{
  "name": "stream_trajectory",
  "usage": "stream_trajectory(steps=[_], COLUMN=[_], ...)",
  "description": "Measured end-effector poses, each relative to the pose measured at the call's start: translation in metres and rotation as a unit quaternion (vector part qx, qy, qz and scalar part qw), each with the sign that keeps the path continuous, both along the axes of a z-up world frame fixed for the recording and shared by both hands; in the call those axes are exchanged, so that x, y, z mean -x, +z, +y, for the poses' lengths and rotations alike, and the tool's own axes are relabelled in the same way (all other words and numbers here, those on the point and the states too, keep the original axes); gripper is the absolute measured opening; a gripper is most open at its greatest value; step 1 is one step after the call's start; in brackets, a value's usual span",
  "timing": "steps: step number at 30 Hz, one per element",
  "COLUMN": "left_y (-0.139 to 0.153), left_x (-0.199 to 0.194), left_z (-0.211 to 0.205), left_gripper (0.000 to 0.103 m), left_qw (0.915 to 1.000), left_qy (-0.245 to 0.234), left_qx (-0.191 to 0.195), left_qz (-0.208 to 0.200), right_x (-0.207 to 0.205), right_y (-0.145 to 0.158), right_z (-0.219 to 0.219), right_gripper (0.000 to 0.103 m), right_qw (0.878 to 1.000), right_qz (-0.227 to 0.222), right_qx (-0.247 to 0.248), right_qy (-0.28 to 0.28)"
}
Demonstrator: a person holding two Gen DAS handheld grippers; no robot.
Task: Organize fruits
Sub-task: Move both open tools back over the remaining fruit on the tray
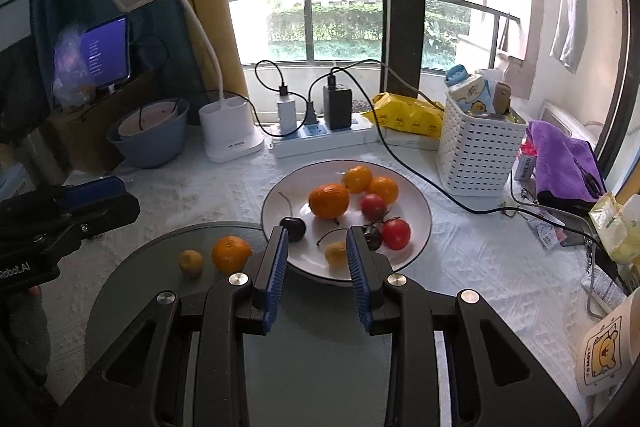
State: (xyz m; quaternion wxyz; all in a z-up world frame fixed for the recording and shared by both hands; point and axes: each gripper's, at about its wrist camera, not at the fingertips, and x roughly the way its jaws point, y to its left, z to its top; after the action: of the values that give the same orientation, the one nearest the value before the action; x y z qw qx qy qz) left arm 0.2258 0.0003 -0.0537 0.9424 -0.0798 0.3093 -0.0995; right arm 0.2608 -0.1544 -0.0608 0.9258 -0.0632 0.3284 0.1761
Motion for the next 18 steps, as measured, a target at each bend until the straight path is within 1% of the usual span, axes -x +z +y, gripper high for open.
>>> stream_trajectory(steps=[12,18], left_y=[-0.004,-0.012], left_x=[0.017,0.021], left_z=[0.019,0.028], left_gripper=[0.047,0.047], left_qw=[0.9998,0.9997], left_qy=[0.018,0.024], left_qx=[-0.006,-0.003], left_qz=[-0.003,0.004], right_x=[0.009,0.012], right_y=[0.001,-0.004], right_z=[0.023,0.034], right_gripper=[0.032,0.032], right_qw=[1.000,1.000], right_qz=[-0.001,0.005], right_qx=[0.009,0.014], right_qy=[0.016,0.023])
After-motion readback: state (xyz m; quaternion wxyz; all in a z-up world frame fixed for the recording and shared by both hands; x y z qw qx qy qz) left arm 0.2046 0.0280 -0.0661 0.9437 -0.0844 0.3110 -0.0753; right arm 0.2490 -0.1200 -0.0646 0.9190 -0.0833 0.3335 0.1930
